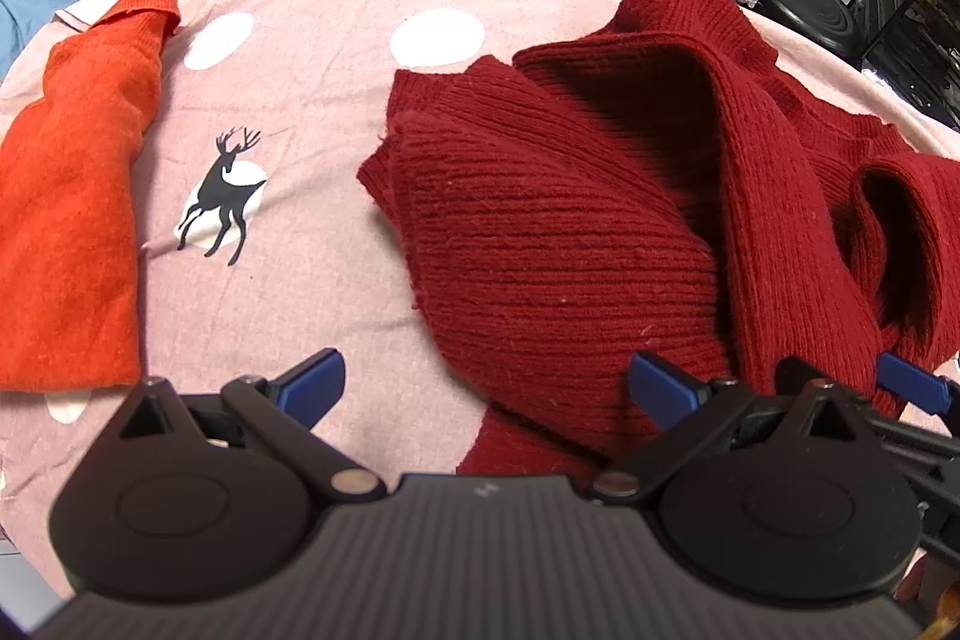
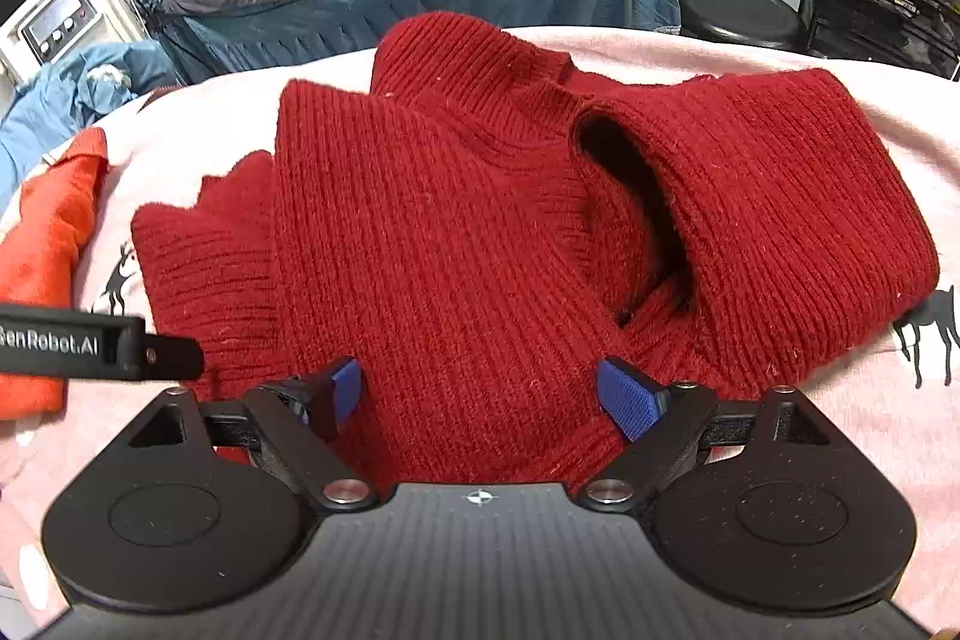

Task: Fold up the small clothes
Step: 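Move the right tool onto the red sweater and close on its fabric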

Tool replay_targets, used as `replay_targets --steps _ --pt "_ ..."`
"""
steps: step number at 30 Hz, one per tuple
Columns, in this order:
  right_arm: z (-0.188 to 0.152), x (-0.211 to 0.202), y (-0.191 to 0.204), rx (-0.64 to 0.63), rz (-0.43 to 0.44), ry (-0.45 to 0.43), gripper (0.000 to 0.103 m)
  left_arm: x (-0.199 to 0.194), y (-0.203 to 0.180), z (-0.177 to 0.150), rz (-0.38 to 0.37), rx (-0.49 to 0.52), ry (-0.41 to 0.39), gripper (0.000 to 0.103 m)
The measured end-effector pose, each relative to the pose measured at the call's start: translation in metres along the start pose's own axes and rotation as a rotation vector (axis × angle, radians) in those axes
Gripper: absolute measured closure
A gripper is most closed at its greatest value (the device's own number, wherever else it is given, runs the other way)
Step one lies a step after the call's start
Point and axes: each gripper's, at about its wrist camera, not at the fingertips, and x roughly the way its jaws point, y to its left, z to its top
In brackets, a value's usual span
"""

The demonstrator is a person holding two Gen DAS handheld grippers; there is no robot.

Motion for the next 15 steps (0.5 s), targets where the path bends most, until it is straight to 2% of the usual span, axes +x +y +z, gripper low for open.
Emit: replay_targets --steps 4,10,12,15 --pt "0.001 -0.010 -0.004 0.003 0.013 -0.009 0.000 -0.001 -0.003 0.001 -0.016 -0.008 -0.013 0.000" --pt "0.003 -0.036 0.003 -0.028 0.106 -0.156 0.000 0.004 0.001 0.001 -0.015 -0.020 -0.015 0.000" --pt "0.006 -0.027 0.012 -0.078 0.128 -0.127 0.000 0.003 0.006 0.001 -0.013 -0.040 -0.014 0.000" --pt "0.010 0.000 0.022 -0.139 0.077 -0.047 0.000 0.000 0.016 0.001 -0.009 -0.056 -0.023 0.000"
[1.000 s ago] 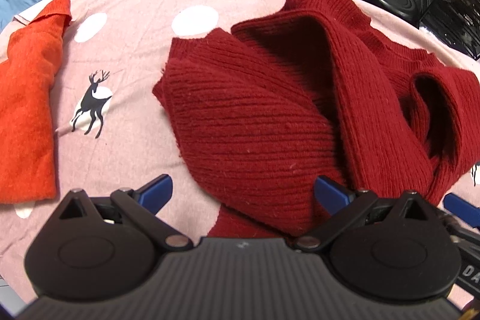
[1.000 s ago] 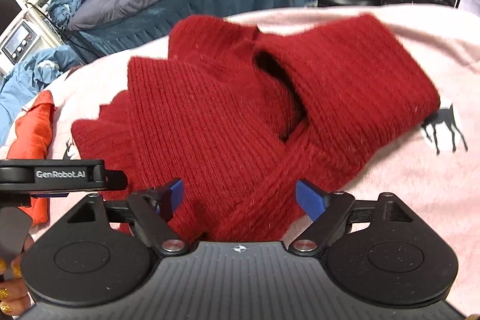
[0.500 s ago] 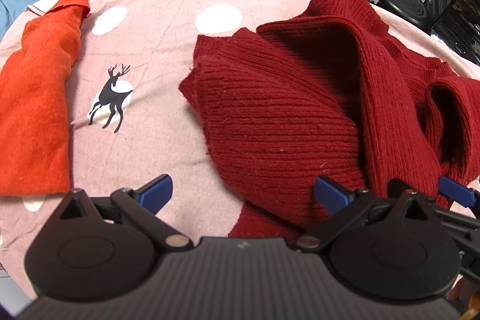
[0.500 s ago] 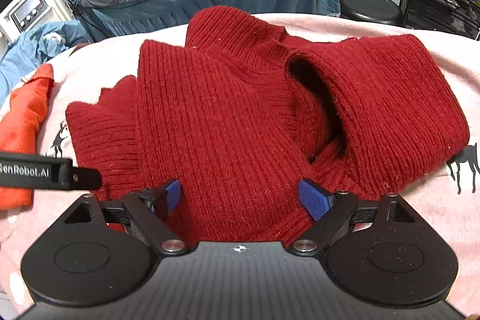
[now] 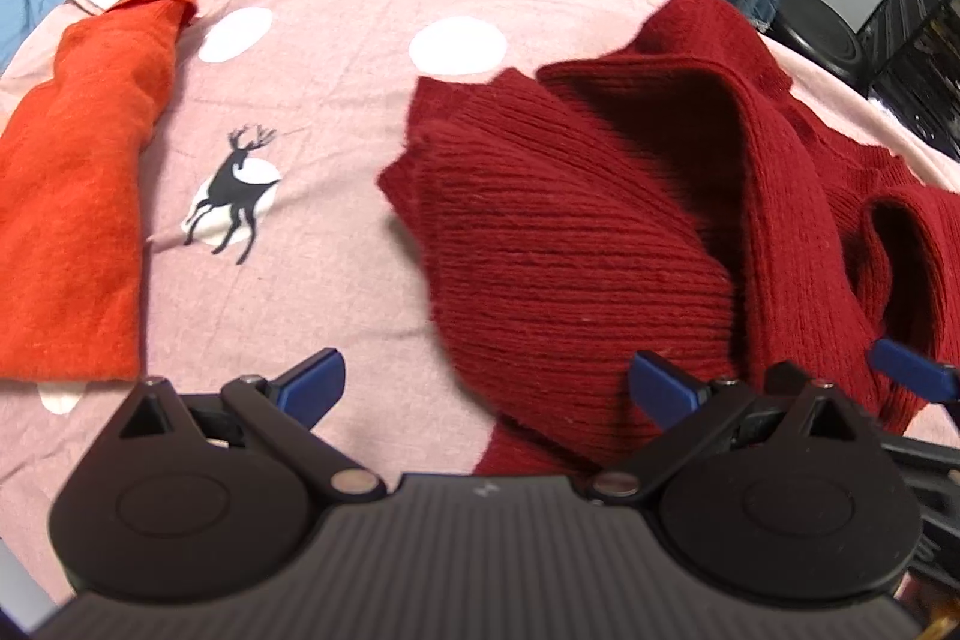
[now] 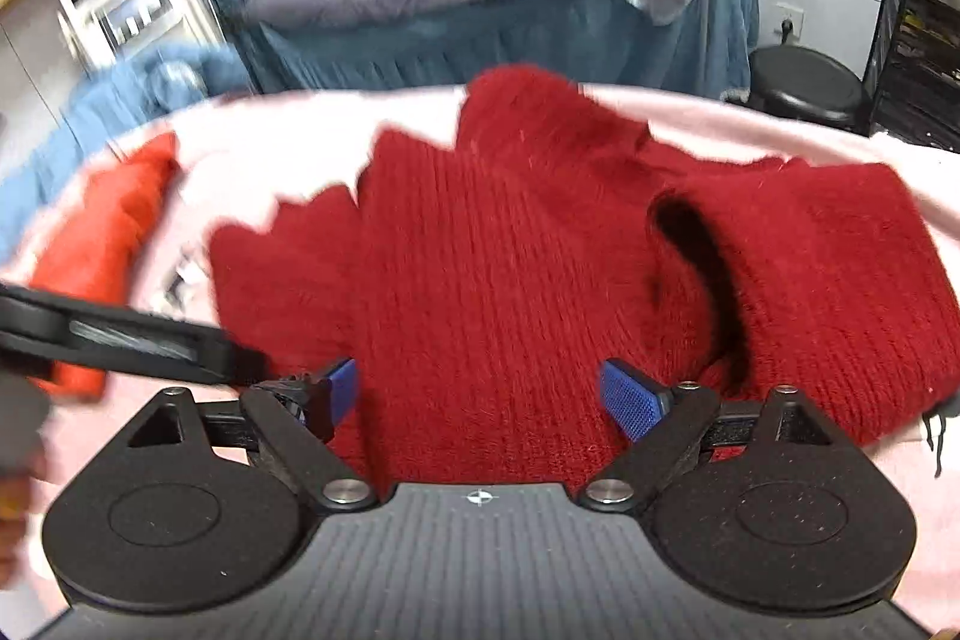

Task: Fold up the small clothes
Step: 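Move the right tool onto the red sweater and close on its fabric, then lift and shake the red sweater with the right tool to spread it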

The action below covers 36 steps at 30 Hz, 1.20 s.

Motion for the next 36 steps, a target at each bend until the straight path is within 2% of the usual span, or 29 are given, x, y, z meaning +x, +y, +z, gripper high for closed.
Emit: replay_targets --steps 2,4,7,8,9,10,12,14,18,21,24,25,27,30,32,34,36 --pt "0.001 0.015 -0.002 -0.013 -0.019 0.044 0.000 -0.001 0.007 0.000 0.006 -0.007 0.005 0.000" --pt "0.001 0.022 -0.006 0.004 -0.005 0.029 0.000 -0.002 0.014 -0.001 0.015 -0.023 0.003 0.000" --pt "0.000 0.027 -0.009 0.021 0.016 0.053 0.000 -0.004 0.023 -0.003 0.015 -0.055 0.004 0.000" --pt "-0.001 0.023 -0.006 0.009 0.045 0.041 0.023 -0.004 0.025 -0.005 0.012 -0.063 0.005 0.000" --pt "-0.001 0.019 -0.003 -0.004 0.063 0.032 0.069 -0.005 0.026 -0.006 0.011 -0.065 0.007 0.000" --pt "-0.001 0.013 0.001 -0.025 0.052 0.023 0.072 -0.006 0.026 -0.008 0.010 -0.065 0.007 0.000" --pt "-0.003 -0.003 0.001 -0.037 0.070 0.014 0.076 -0.009 0.025 -0.010 0.011 -0.055 0.003 0.000" --pt "-0.012 -0.028 -0.008 -0.011 0.136 0.008 0.081 -0.012 0.024 -0.012 0.010 -0.045 0.001 0.000" --pt "-0.050 -0.088 -0.032 -0.057 0.208 0.059 0.084 -0.018 0.024 -0.016 -0.007 -0.031 -0.003 0.000" --pt "-0.094 -0.131 -0.065 -0.032 0.136 0.146 0.085 -0.020 0.023 -0.021 -0.017 -0.019 0.001 0.000" --pt "-0.134 -0.167 -0.100 0.026 -0.003 0.230 0.085 -0.022 0.019 -0.027 -0.040 -0.012 0.009 0.000" --pt "-0.146 -0.177 -0.109 0.050 -0.057 0.247 0.085 -0.022 0.016 -0.030 -0.053 -0.009 0.013 0.000" --pt "-0.158 -0.191 -0.115 0.062 -0.091 0.240 0.085 -0.024 0.003 -0.036 -0.100 0.010 0.025 0.000" --pt "-0.150 -0.194 -0.108 0.132 -0.015 0.188 0.084 -0.031 -0.030 -0.044 -0.154 0.107 0.040 0.000" --pt "-0.139 -0.188 -0.095 0.171 0.076 0.141 0.084 -0.039 -0.050 -0.050 -0.160 0.172 0.025 0.000" --pt "-0.122 -0.181 -0.088 0.230 0.178 0.088 0.084 -0.046 -0.062 -0.057 -0.134 0.217 0.001 0.000" --pt "-0.097 -0.172 -0.079 0.241 0.242 0.032 0.084 -0.047 -0.063 -0.063 -0.096 0.244 -0.006 0.000"
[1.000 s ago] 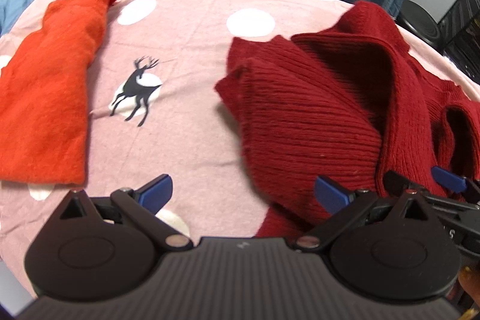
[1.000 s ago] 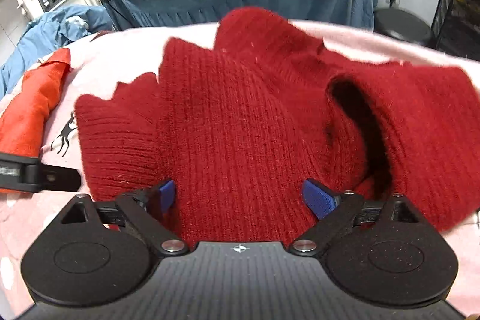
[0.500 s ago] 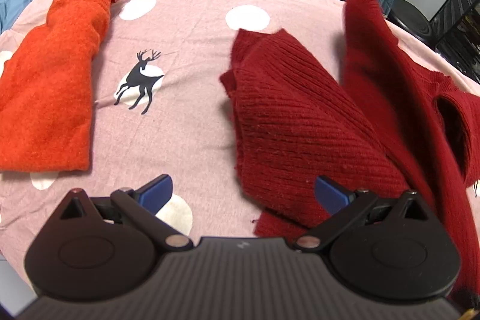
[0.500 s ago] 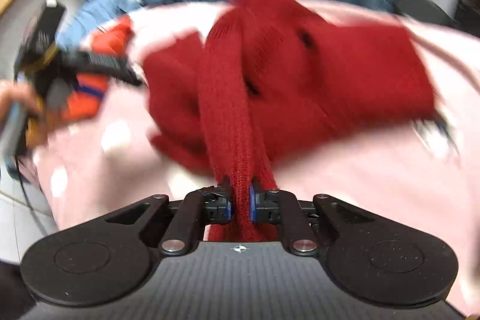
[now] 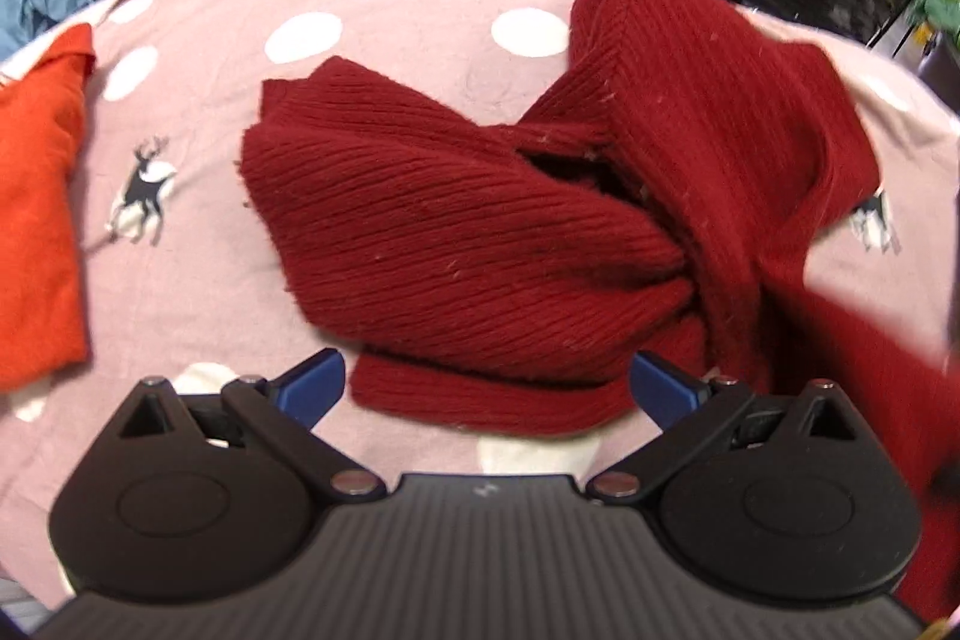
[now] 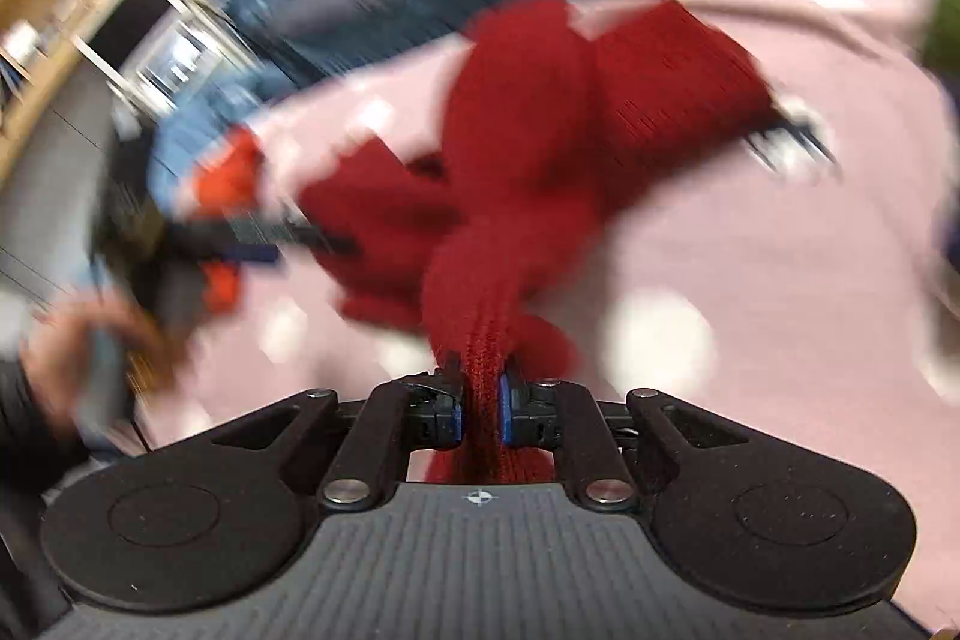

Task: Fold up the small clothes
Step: 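Lift and shake the red sweater with the right tool to spread it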

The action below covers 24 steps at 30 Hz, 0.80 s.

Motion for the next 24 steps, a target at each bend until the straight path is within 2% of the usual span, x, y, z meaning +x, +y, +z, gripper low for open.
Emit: replay_targets --steps 7,10,12,14,15,16,17,18,21,24 --pt "0.129 0.067 0.082 -0.166 0.179 -0.150 0.083 -0.002 0.048 -0.030 0.077 -0.063 0.022 0.000" --pt "0.183 0.095 0.128 -0.143 0.290 -0.238 0.083 -0.005 0.065 -0.045 0.112 -0.091 0.031 0.000" --pt "0.209 0.113 0.163 -0.131 0.383 -0.328 0.081 -0.007 0.075 -0.054 0.121 -0.121 0.040 0.000" --pt "0.218 0.128 0.194 -0.164 0.420 -0.379 0.063 -0.009 0.087 -0.061 0.121 -0.166 0.048 0.000" --pt "0.220 0.145 0.207 -0.173 0.423 -0.351 0.028 -0.010 0.094 -0.064 0.117 -0.190 0.053 0.000" --pt "0.219 0.160 0.215 -0.180 0.395 -0.284 0.000 -0.010 0.100 -0.066 0.116 -0.211 0.054 0.000" --pt "0.213 0.176 0.220 -0.176 0.324 -0.207 0.000 -0.010 0.105 -0.069 0.117 -0.226 0.054 0.000" --pt "0.203 0.186 0.219 -0.174 0.277 -0.167 0.000 -0.009 0.110 -0.071 0.121 -0.234 0.055 0.000" --pt "0.161 0.209 0.197 -0.235 0.181 -0.102 0.000 -0.004 0.126 -0.081 0.140 -0.256 0.076 0.000" --pt "0.120 0.224 0.171 -0.373 -0.023 -0.029 0.000 0.002 0.141 -0.090 0.161 -0.271 0.100 0.000"
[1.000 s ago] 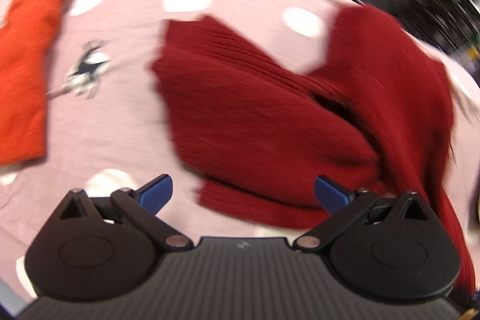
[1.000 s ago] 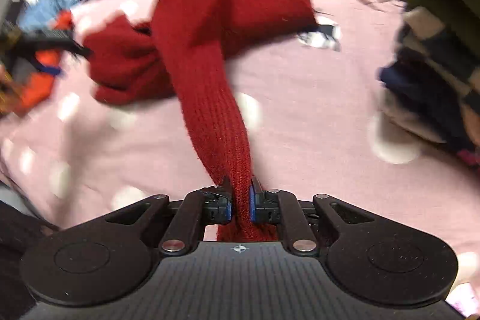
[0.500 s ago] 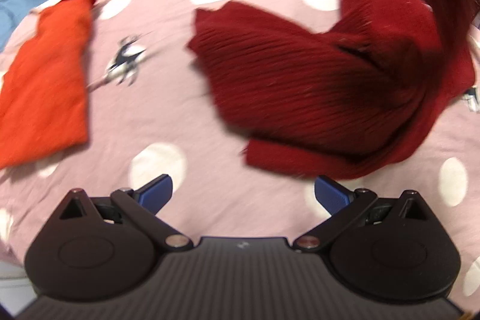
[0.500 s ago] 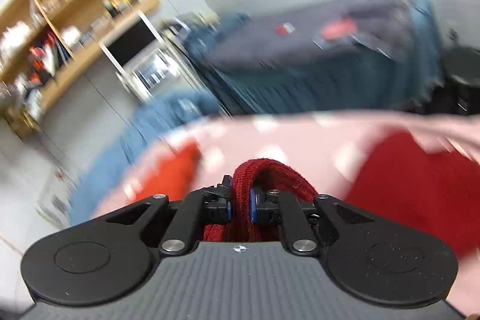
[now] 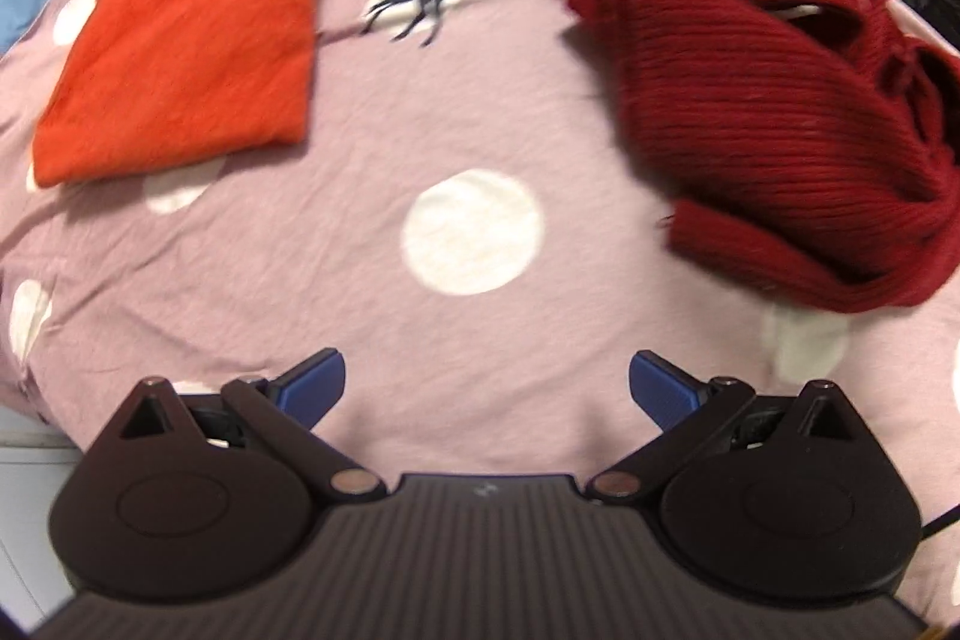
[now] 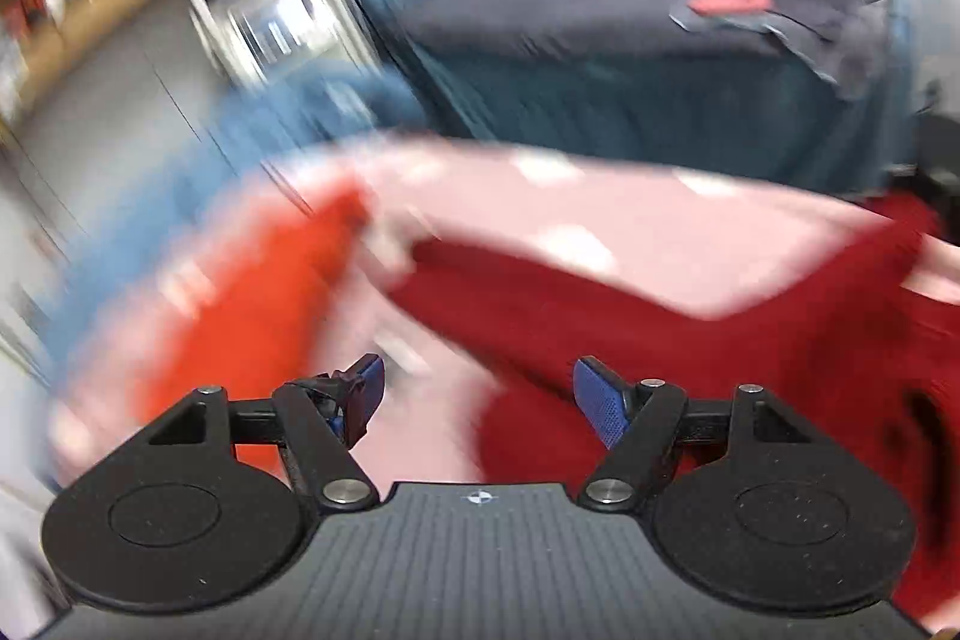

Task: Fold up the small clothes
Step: 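Lift and shake the red sweater with the right tool to spread it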

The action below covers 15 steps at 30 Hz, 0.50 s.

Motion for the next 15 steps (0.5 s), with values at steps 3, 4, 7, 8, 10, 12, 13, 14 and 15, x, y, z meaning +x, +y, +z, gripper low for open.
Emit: replay_targets --steps 3,4,7,8,10,12,13,14,15 --pt "-0.040 0.004 -0.014 -0.115 -0.125 0.091 0.000 0.007 0.013 -0.001 0.022 0.001 0.011 0.000" --pt "-0.045 0.004 -0.013 -0.150 -0.156 0.096 0.000 0.008 0.016 0.000 0.025 0.001 0.015 0.000" --pt "-0.047 0.006 -0.001 -0.302 -0.194 0.046 0.000 0.011 0.018 0.002 0.022 0.012 0.010 0.000" --pt "-0.049 0.006 0.003 -0.344 -0.189 0.033 0.000 0.010 0.017 0.004 0.023 0.017 0.005 0.000" --pt "-0.049 0.026 0.007 -0.442 -0.161 0.062 0.000 0.009 0.015 0.008 0.018 0.025 -0.009 0.000" --pt "-0.052 0.049 0.013 -0.531 -0.170 0.128 0.000 0.005 0.013 0.010 0.008 0.026 -0.023 0.000" --pt "-0.054 0.061 0.013 -0.533 -0.177 0.168 0.000 0.003 0.013 0.011 0.006 0.025 -0.032 0.000" --pt "-0.056 0.069 0.011 -0.516 -0.176 0.217 0.000 0.001 0.012 0.011 0.003 0.024 -0.037 0.000" --pt "-0.057 0.073 0.010 -0.499 -0.171 0.252 0.001 -0.001 0.012 0.011 0.000 0.024 -0.044 0.000"
